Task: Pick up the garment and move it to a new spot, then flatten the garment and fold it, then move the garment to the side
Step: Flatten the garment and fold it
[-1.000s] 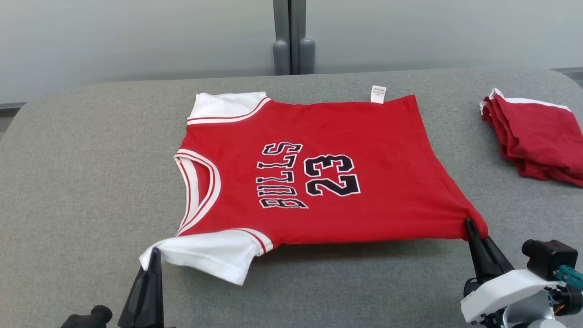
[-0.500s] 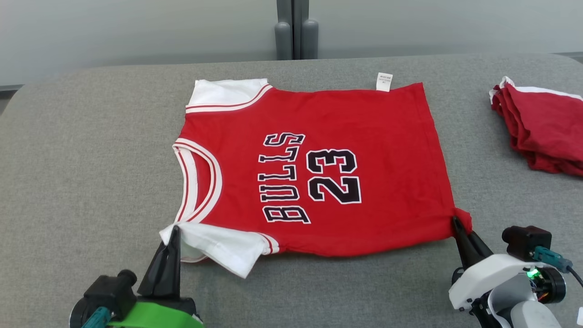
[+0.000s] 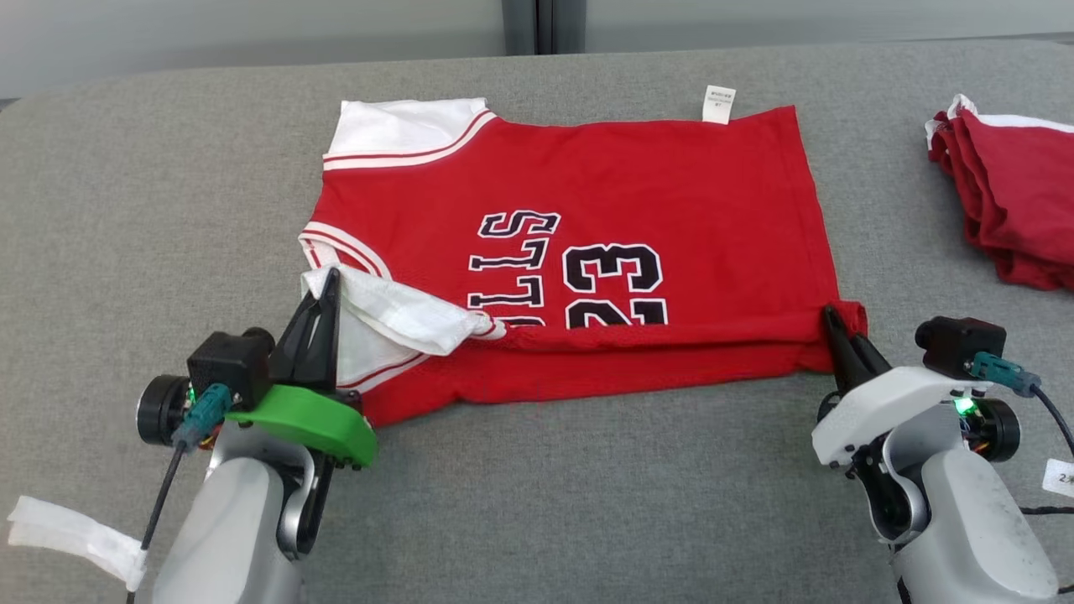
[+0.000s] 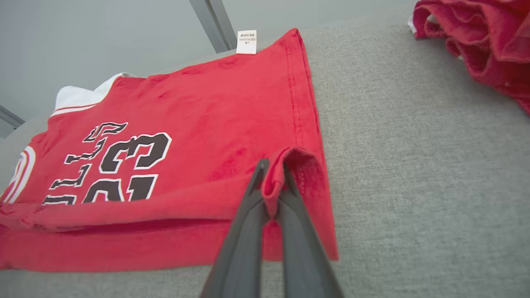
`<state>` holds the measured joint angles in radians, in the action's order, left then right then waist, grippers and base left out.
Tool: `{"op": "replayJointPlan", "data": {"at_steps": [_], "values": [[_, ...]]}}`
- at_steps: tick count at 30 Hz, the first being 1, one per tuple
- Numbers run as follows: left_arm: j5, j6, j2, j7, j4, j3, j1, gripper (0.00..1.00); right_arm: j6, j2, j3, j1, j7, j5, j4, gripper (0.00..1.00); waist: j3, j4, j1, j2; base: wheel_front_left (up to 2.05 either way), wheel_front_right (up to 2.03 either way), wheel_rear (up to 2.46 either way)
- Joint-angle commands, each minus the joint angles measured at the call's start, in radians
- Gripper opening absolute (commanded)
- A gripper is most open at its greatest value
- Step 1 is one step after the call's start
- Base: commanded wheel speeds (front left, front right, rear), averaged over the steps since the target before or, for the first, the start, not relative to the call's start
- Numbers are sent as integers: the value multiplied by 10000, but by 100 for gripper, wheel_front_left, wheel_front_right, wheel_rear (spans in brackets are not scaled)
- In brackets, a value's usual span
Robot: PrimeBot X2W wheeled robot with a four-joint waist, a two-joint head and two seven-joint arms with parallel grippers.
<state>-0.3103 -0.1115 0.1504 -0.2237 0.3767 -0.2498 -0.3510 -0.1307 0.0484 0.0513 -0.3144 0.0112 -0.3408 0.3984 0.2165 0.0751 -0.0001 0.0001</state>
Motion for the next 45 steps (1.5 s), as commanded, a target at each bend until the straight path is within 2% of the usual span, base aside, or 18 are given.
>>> {"op": "replayJointPlan", "data": {"at_steps": [1,4,6,7,8,9,11,12,13,14,15,22,30,37,45], "values": [[-9,-13,17,-116,275,65,-298,0,3,44,1,-185,96,51,197,0,127,-81,1,-1,0,0,0],[64,18,7,-275,896,136,-704,0,3,43,-7,-551,273,73,654,0,200,-117,1,-1,0,0,0],[100,2,-46,-348,1196,157,-889,0,3,43,-15,-716,408,68,914,9,219,-132,1,-1,0,0,0],[134,-4,-65,-355,1313,160,-976,0,3,43,-22,-785,501,8,1014,20,223,-134,1,-1,0,0,0],[172,-12,-85,-388,1415,157,-1073,0,3,43,-39,-861,603,-31,1132,44,229,-135,1,-1,0,0,0],[198,-16,-110,-403,1491,157,-1147,0,3,43,-64,-921,729,-45,1193,100,232,-135,1,-1,0,0,0],[257,-16,-184,-419,1544,244,-1289,0,3,43,-144,-1039,942,-78,1343,100,240,-137,1,-1,0,0,0],[303,-16,-207,-414,1486,310,-1326,9,3,41,-201,-1098,1091,-100,1382,100,245,-141,1,-1,0,0,0],[377,-16,-216,-417,1370,356,-1345,46,3,44,-224,-1128,1201,-141,1417,100,249,-145,1,-1,0,0,0],[442,-19,-232,-419,1221,437,-1323,98,3,43,-257,-1153,1333,-136,1458,100,253,-152,1,-1,0,0,0],[476,-13,-254,-420,1149,486,-1260,100,3,43,-298,-1171,1447,-105,1469,100,252,-158,1,-1,0,0,0],[431,-127,-507,-415,-119,944,-579,100,3,43,-195,-959,2132,-36,1053,100,206,-150,1,-1,0,0,0],[300,-194,-427,-415,-1179,1259,652,100,3,41,206,-275,2348,593,46,100,9,-130,1,-1,0,0,0],[-260,-207,-210,-141,-495,1196,1778,100,3,41,398,427,2077,1215,-766,100,-212,-40,1,-1,0,0,0],[-1652,-209,-415,1743,393,1425,2054,100,3,41,452,909,1568,1494,-1330,100,-240,-18,1,-1,0,0,0]]}}
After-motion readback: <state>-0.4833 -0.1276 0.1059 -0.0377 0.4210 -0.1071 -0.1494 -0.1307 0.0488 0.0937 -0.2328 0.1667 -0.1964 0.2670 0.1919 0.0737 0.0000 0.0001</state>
